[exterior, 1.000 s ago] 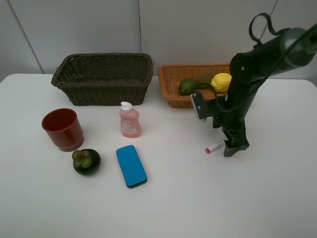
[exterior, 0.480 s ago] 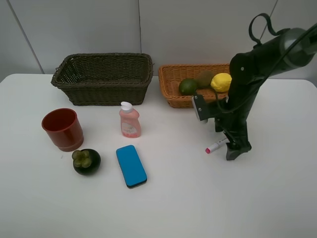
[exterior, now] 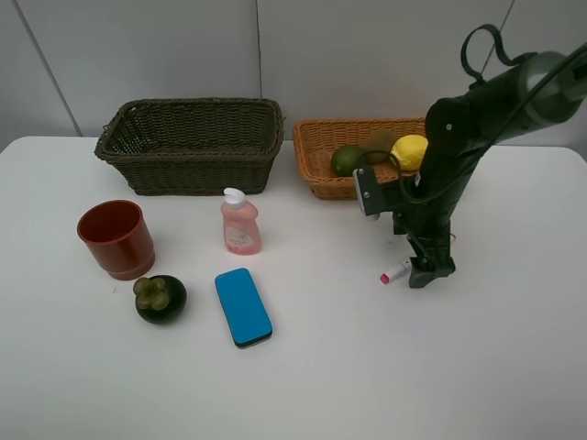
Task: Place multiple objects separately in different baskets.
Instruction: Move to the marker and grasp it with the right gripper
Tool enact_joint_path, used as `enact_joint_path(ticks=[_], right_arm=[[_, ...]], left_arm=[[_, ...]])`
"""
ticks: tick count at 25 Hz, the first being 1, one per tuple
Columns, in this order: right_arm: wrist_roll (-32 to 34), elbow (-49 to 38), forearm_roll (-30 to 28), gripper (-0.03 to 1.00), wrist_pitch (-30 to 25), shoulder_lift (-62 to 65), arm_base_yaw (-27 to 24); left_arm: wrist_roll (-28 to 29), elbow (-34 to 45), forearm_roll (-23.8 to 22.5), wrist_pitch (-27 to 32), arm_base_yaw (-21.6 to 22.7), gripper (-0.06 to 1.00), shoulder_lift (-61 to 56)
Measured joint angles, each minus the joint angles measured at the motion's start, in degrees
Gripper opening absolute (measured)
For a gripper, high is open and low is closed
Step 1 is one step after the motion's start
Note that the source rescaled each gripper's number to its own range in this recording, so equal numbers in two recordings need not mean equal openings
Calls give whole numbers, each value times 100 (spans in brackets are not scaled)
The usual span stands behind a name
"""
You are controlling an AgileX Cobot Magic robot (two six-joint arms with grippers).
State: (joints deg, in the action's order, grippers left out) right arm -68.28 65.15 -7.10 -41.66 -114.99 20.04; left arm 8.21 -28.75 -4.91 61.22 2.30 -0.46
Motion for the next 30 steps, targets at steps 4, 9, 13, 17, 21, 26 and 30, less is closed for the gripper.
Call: enact_joint_path(ticks=[4,9,13,17,21,26,30], right_arm=[[0,-1,17,100,0,0,0],[0,-1,40,100,0,0,0],[0,-1,53,100,0,0,0],[0,-1,53,100,0,0,0],[0,-1,83,100,0,0,0],[0,-1,97,100,0,0,0],[0,-1,97,100,-6,0,0]], left_arm=[[0,0,0,0,0,100,0],[0,0,0,0,0,100,0],[0,0,0,0,0,100,0],[0,0,0,0,0,100,0],[0,0,0,0,0,100,0],[0,0,0,0,0,100,0],[0,0,0,0,0,100,0]])
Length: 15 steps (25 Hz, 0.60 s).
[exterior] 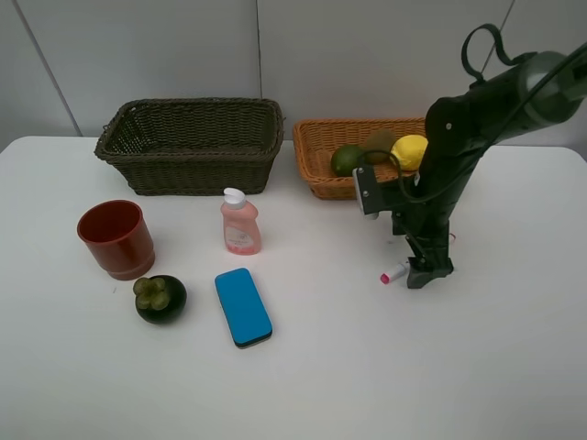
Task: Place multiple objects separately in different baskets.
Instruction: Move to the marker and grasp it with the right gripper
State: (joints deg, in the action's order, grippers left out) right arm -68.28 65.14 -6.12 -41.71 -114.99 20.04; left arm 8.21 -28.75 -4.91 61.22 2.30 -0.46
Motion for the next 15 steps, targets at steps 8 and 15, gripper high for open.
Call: enact_joint_path(ticks=[8,15], right_arm=[[0,0,0,45,-87,0,0],[0,0,4,0,-164,0,0]], left_arm=[[0,0,0,0,0,100,0],[0,0,0,0,0,100,0]])
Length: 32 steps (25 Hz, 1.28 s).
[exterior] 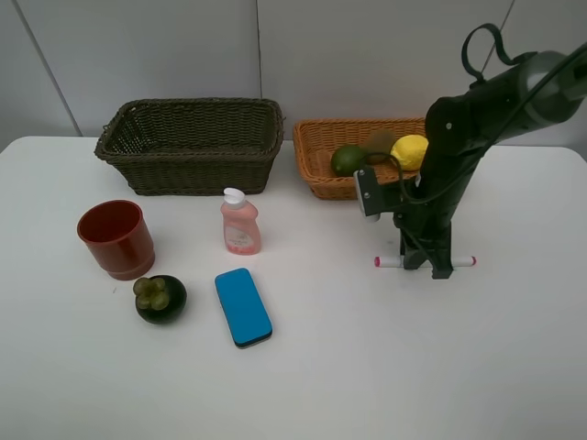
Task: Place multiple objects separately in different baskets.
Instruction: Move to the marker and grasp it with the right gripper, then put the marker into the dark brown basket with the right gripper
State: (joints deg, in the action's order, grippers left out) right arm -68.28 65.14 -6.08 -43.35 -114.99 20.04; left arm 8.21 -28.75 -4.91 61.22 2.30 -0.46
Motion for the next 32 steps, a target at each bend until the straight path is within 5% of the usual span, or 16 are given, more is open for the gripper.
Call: enact_joint_path(ticks=[10,20,25,32], right_arm=[[0,39,-29,0,-34,0,0],[0,841,0,0,-957,582,5],[0,1329,361,0,-1527,1059,5],[0,2054,1213,0,-1064,1504,57]], left_arm=[[0,0,0,0,0,100,0],[0,0,0,0,0,100,0],[0,0,0,0,0,100,0],[0,0,0,0,0,100,0]])
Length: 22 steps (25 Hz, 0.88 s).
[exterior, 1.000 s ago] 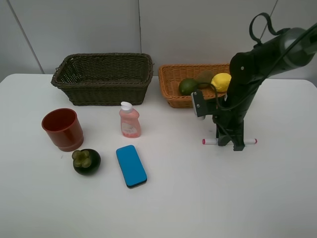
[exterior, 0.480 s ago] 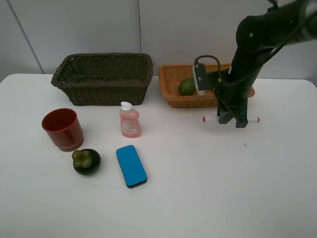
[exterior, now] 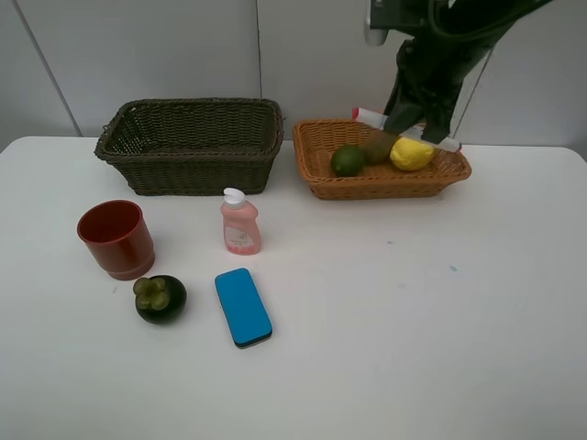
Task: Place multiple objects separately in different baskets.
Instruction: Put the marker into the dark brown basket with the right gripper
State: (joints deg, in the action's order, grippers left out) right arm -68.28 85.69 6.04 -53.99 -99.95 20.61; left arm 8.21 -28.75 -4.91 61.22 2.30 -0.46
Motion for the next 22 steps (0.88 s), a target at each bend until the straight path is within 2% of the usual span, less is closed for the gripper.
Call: enact_joint_path(ticks=[4,9,11,13,16,20,22], right_arm=[[0,159,552,0,941,-6,228],[0,182,893,0,2696,-126,643],[0,214,1018,0,3197,-286,774],[0,377,1095,0,3403,-528,903],[0,847,1141,0,3428,-1036,1107],[0,1831,1242,0,3168,-1800,1363],[0,2356,1483,0,3039,-2166,1437]], left_arm=[[0,0,0,0,0,100,0],[0,0,0,0,0,100,0],[0,0,0,0,0,100,0],[0,0,0,0,0,100,0],[0,0,0,0,0,100,0],[0,0,0,0,0,100,0],[0,0,0,0,0,100,0]])
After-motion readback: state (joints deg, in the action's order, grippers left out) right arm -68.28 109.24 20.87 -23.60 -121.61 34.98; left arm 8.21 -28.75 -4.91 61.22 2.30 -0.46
